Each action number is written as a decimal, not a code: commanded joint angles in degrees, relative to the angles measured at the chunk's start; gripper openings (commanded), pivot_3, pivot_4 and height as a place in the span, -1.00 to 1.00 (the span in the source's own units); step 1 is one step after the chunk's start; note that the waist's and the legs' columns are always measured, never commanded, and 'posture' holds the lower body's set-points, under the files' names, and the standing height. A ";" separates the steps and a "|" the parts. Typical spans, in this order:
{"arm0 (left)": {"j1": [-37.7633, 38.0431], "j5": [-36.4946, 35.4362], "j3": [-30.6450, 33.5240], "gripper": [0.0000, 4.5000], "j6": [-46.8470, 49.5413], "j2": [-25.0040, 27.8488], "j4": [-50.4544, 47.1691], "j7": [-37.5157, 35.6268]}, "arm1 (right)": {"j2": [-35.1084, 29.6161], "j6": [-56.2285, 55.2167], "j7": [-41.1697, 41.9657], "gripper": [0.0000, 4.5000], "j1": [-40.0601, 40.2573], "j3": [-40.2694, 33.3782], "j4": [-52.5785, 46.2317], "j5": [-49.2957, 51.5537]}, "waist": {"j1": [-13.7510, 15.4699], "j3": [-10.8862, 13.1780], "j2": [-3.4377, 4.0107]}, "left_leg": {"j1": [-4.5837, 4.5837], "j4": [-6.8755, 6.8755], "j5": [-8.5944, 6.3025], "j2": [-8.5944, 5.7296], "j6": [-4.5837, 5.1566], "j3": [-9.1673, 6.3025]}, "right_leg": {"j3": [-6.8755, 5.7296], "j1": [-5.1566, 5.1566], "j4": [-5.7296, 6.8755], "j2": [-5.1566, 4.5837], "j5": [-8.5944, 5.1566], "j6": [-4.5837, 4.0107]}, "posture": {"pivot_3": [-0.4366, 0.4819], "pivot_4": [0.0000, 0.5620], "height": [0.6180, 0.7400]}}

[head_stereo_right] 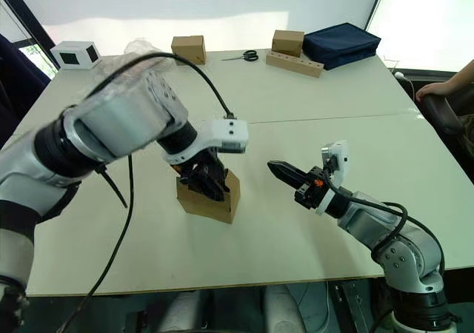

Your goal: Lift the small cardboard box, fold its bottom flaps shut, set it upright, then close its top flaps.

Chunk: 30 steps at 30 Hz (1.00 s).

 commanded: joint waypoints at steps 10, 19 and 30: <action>8.15 -7.76 43.07 0.18 -15.44 -6.41 17.28 17.79 | -4.10 0.62 4.71 -1.00 -2.28 -1.77 -2.17 0.62 | 0.14 -0.02 0.04 | 0.00 0.06 0.01 0.02 -0.01 0.02 | -0.02 0.01 -0.01 -0.05 -0.01 -0.02 | -0.05 -0.47 1.00; 33.41 -12.65 59.05 0.08 -27.70 -1.58 10.00 20.24 | -8.45 1.60 7.79 -1.00 -2.69 -0.31 -4.30 -0.56 | 0.05 -0.06 0.12 | 0.00 0.05 0.15 0.08 -0.27 0.07 | 0.03 -0.04 0.04 -0.04 -0.02 -0.04 | -0.05 -0.47 1.00; 53.13 -13.32 57.56 -0.98 -37.07 3.28 8.45 16.38 | -9.33 1.47 10.20 -1.00 -6.01 6.96 -7.60 -5.72 | 0.72 -0.06 0.09 | 0.01 0.05 0.09 0.08 -0.16 0.02 | -0.04 0.02 0.04 -0.06 -0.02 -0.04 | -0.05 -0.47 1.00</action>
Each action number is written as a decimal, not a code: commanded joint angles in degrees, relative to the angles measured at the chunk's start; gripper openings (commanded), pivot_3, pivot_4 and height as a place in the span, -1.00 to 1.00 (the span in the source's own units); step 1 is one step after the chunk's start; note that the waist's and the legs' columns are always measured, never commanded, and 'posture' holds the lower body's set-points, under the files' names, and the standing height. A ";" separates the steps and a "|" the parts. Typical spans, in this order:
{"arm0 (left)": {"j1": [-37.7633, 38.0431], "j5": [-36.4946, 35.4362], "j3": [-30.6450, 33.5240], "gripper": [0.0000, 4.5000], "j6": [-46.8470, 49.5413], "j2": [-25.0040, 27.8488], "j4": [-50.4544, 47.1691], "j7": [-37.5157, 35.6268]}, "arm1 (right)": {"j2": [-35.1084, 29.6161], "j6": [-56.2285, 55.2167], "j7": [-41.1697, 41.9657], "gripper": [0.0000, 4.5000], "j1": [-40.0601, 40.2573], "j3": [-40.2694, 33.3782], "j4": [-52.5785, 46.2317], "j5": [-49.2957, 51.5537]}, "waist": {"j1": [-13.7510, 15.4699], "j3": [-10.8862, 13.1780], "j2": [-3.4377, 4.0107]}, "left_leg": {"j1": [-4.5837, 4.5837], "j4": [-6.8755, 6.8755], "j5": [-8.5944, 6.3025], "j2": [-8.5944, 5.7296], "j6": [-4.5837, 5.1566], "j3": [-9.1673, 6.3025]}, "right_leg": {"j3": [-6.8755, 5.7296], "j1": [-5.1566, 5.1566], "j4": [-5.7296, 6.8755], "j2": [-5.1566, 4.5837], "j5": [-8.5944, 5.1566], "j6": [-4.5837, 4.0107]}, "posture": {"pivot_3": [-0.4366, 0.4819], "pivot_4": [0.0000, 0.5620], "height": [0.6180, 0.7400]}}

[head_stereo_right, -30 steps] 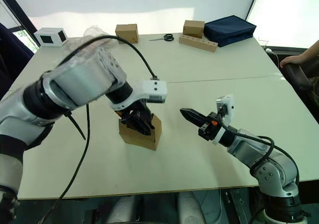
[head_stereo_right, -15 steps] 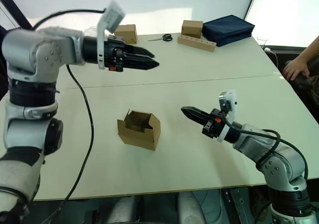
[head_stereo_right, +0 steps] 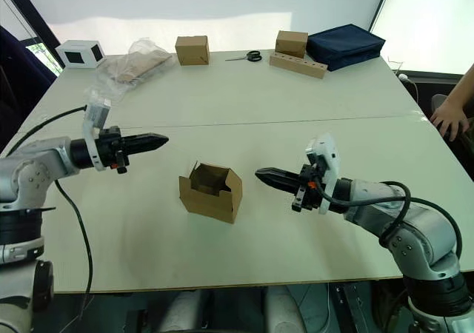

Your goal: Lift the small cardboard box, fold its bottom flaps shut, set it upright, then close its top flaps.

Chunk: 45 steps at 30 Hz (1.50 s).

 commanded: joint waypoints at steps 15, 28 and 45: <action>4.79 -2.25 -4.85 -0.98 -3.20 0.43 -3.15 0.16 | 3.54 -2.00 -0.99 -1.00 -3.22 7.12 -2.00 -8.69 | -0.23 0.00 0.00 | 0.00 -0.01 -0.06 0.00 0.10 -0.01 | -0.01 -0.01 0.01 0.01 0.00 0.00 | -0.05 -0.47 1.00; 6.36 -3.59 -6.62 -0.98 -3.25 1.09 -4.75 -0.41 | 5.54 -2.29 -0.49 -1.00 -3.66 9.25 -1.81 -11.74 | -0.33 0.00 0.00 | 0.00 -0.02 -0.06 0.00 0.10 -0.02 | -0.01 -0.01 0.00 0.01 0.00 0.00 | -0.05 -0.47 1.00; 10.03 -1.16 -13.22 -0.98 -6.53 0.85 -8.00 -0.24 | 7.96 -7.19 2.73 -1.00 -5.69 17.86 3.36 -22.92 | -0.29 0.00 0.00 | 0.01 -0.03 -0.06 -0.01 0.10 -0.02 | -0.02 0.00 -0.01 0.00 0.00 -0.01 | -0.05 -0.47 1.00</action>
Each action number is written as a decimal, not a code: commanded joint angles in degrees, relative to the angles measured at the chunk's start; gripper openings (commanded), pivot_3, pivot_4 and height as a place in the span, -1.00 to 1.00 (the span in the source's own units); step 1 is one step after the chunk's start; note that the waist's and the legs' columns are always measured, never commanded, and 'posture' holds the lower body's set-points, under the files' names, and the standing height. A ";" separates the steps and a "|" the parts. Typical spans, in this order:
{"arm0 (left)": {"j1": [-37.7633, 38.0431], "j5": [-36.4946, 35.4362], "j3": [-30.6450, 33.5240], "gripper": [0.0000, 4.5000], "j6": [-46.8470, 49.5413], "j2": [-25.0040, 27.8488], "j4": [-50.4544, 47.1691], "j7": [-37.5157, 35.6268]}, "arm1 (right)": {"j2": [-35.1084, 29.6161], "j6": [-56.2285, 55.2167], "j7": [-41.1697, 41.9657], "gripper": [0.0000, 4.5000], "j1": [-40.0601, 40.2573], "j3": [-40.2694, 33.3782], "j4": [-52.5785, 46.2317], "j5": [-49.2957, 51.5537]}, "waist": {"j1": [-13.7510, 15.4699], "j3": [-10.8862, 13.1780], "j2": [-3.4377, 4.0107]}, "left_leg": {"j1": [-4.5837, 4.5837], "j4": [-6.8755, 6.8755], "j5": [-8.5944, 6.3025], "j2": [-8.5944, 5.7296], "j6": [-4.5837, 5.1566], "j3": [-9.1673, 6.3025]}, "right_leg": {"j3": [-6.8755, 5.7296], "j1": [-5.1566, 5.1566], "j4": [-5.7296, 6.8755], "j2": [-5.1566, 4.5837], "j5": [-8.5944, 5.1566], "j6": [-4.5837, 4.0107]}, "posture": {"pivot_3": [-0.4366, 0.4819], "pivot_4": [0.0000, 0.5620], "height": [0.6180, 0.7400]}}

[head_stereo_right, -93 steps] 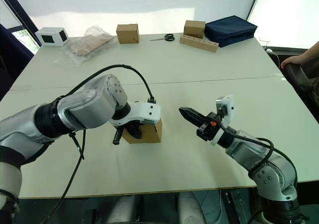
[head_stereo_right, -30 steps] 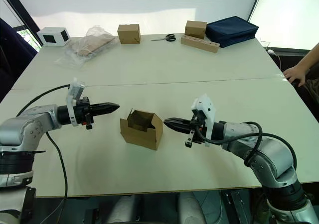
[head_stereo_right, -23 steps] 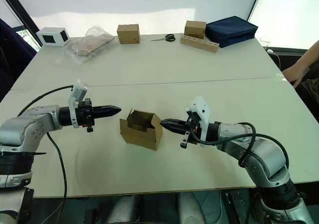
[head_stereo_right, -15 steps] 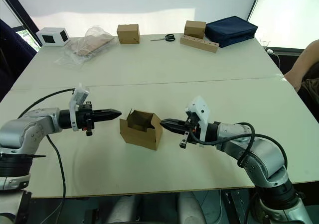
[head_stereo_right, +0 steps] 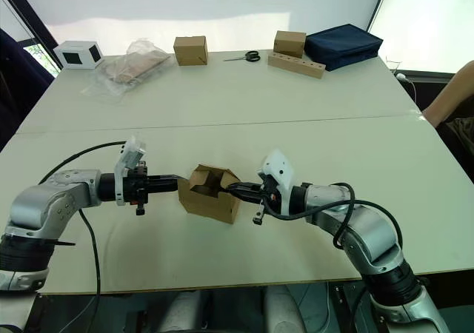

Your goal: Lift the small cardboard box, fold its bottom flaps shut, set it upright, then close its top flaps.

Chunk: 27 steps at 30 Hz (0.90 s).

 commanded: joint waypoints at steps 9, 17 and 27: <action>2.46 -2.48 -1.00 -0.98 2.97 -0.06 -4.93 1.14 | -0.34 -4.34 3.38 -1.00 -3.22 0.22 3.52 -5.54 | -0.09 0.00 0.00 | 0.01 0.00 0.00 0.00 0.00 0.00 | 0.00 0.01 0.00 0.00 0.00 0.00 | -0.05 -0.47 1.00; 2.45 -3.03 -0.97 -0.98 4.82 -1.01 -4.67 4.48 | 0.48 -4.76 4.15 -1.00 -3.79 0.91 4.51 -6.86 | -0.04 0.00 0.00 | 0.01 0.00 0.00 0.00 0.00 -0.01 | 0.00 0.01 0.00 0.00 0.00 0.00 | -0.05 -0.47 1.00; 0.05 -2.49 -1.91 -0.98 4.20 -2.46 -0.80 5.62 | 0.72 -4.07 4.17 -1.00 -3.79 1.62 4.82 -8.86 | 0.08 -0.02 0.01 | 0.06 0.00 0.00 0.00 0.00 -0.01 | 0.00 0.05 0.01 0.00 0.00 0.00 | -0.05 -0.47 1.00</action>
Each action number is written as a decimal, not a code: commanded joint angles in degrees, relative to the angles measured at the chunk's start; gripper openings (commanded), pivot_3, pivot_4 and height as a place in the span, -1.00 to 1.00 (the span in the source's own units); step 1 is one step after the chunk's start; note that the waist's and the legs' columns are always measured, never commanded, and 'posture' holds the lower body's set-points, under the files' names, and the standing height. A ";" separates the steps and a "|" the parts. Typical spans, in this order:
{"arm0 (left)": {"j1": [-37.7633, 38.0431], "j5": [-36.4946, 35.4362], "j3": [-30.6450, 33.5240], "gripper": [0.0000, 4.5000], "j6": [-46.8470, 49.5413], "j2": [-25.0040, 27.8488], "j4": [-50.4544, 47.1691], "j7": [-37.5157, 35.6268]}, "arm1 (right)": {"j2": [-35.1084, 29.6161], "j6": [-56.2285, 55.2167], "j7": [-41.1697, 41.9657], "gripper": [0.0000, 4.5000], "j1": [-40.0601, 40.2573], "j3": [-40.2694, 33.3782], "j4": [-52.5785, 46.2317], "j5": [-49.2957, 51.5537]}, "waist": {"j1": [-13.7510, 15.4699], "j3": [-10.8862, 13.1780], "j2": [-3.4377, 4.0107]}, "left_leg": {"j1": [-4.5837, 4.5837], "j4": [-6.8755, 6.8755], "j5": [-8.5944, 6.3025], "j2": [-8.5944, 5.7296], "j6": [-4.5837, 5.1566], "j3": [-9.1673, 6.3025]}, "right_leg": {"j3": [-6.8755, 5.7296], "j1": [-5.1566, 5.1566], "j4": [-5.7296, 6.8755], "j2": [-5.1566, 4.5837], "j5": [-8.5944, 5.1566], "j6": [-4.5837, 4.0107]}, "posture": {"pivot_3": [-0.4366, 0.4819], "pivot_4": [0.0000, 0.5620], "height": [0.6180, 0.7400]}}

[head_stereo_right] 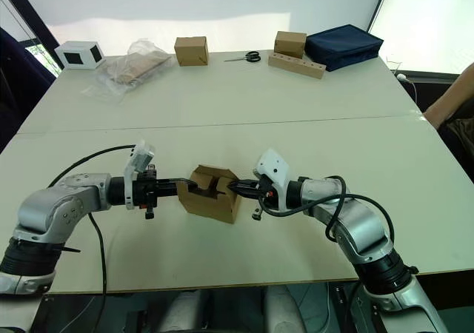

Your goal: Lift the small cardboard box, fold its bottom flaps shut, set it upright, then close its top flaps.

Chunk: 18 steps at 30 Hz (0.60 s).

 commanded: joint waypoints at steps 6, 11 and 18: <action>-0.40 0.04 -1.10 -0.98 3.04 -0.16 -0.03 1.36 | 1.03 -0.42 -0.53 -1.00 -0.92 -0.67 0.10 -1.78 | -0.12 -0.01 0.00 | 0.02 0.00 0.00 0.00 0.00 0.00 | 0.00 0.01 0.00 0.01 0.00 0.00 | -0.05 -0.47 1.00; -0.86 0.60 -0.46 -0.98 2.19 -0.03 1.42 1.68 | 1.52 0.64 0.54 -1.00 -0.55 -1.60 -1.07 0.41 | -0.17 -0.01 0.00 | 0.02 0.00 0.00 0.00 0.00 -0.01 | 0.00 0.01 0.00 0.00 0.00 0.00 | -0.05 -0.47 1.00; -1.69 0.93 -0.31 -0.98 0.87 -0.02 3.04 1.47 | 1.50 1.38 0.26 -1.00 -1.02 -2.54 -1.53 1.56 | -0.17 -0.01 0.00 | 0.02 0.00 0.00 0.00 0.00 -0.01 | 0.00 0.01 0.00 0.01 0.00 0.00 | -0.05 -0.47 1.00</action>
